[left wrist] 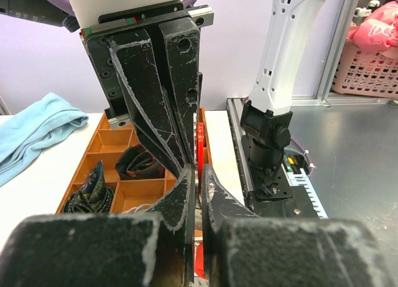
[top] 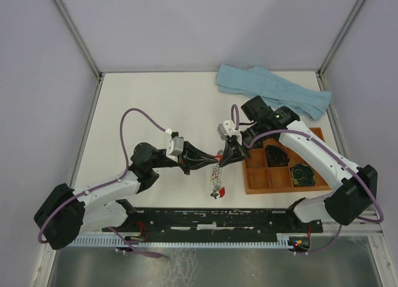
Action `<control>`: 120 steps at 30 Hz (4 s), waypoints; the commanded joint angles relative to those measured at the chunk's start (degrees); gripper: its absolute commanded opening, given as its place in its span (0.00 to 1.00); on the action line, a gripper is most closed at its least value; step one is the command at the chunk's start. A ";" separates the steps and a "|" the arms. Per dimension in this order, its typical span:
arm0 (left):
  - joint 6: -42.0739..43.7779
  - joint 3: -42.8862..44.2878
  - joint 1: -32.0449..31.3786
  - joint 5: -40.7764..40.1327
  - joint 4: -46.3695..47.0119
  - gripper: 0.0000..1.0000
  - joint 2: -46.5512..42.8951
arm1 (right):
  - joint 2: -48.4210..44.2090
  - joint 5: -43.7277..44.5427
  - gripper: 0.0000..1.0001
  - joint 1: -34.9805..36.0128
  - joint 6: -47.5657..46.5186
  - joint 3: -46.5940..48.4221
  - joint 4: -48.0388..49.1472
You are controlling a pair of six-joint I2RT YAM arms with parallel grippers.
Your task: Remove the keys from the keyring
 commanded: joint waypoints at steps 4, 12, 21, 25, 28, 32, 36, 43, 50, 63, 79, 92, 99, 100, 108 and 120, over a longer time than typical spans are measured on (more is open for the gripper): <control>-3.01 -1.73 0.47 -3.62 11.27 0.03 -1.60 | -1.70 1.82 0.01 0.50 -5.22 2.79 -5.06; -8.57 -0.56 0.45 -2.02 18.25 0.03 3.75 | -1.48 3.02 0.01 1.74 -6.94 2.86 -6.30; -7.85 -3.63 0.45 -3.84 18.99 0.03 1.83 | -1.56 3.32 0.01 1.67 -8.55 4.28 -9.03; -7.46 -5.45 0.40 -4.89 18.90 0.03 0.89 | -1.64 2.57 0.01 0.86 -8.55 4.73 -9.58; -7.54 -6.81 0.45 -5.63 19.10 0.03 0.34 | -1.71 1.66 0.01 0.25 -8.53 4.84 -9.95; -7.96 -8.66 0.48 -6.67 20.32 0.03 0.41 | -1.51 0.35 0.01 0.04 -7.94 4.69 -9.79; -9.64 -10.08 0.51 -8.18 23.90 0.03 2.05 | -0.94 -0.72 0.01 0.06 -4.43 3.70 -6.90; -11.93 -14.99 0.50 -15.13 30.15 0.42 1.54 | -0.55 -0.13 0.01 0.07 -0.74 3.30 -4.16; -10.29 -18.42 0.40 -19.31 20.67 0.51 -8.55 | -0.03 -0.32 0.01 0.13 0.05 2.90 -3.48; -5.13 -9.74 -2.67 -13.57 15.48 0.26 -0.78 | 0.63 -1.34 0.01 0.08 -6.97 1.98 -6.51; 1.34 -6.85 -5.26 -7.38 6.71 0.26 0.70 | 0.90 -1.47 0.01 0.10 -7.20 2.14 -6.60; 1.07 -5.50 -6.33 -8.97 6.31 0.24 3.84 | 0.95 -1.41 0.01 0.09 -6.72 2.07 -6.34; 0.37 -5.55 -6.43 -9.87 6.73 0.24 3.61 | 0.96 -1.02 0.01 0.11 -5.76 1.96 -5.61; -0.02 -5.95 -6.50 -10.12 7.28 0.25 3.19 | 0.90 -1.00 0.01 0.06 -5.57 2.01 -5.55; -1.57 -8.22 -6.48 -14.00 5.46 0.33 -2.34 | 0.86 -1.04 0.01 0.11 -5.66 2.06 -5.81; 0.90 -7.15 -6.50 -14.70 3.05 0.20 -0.71 | 0.53 -1.34 0.01 0.13 -6.11 2.05 -6.16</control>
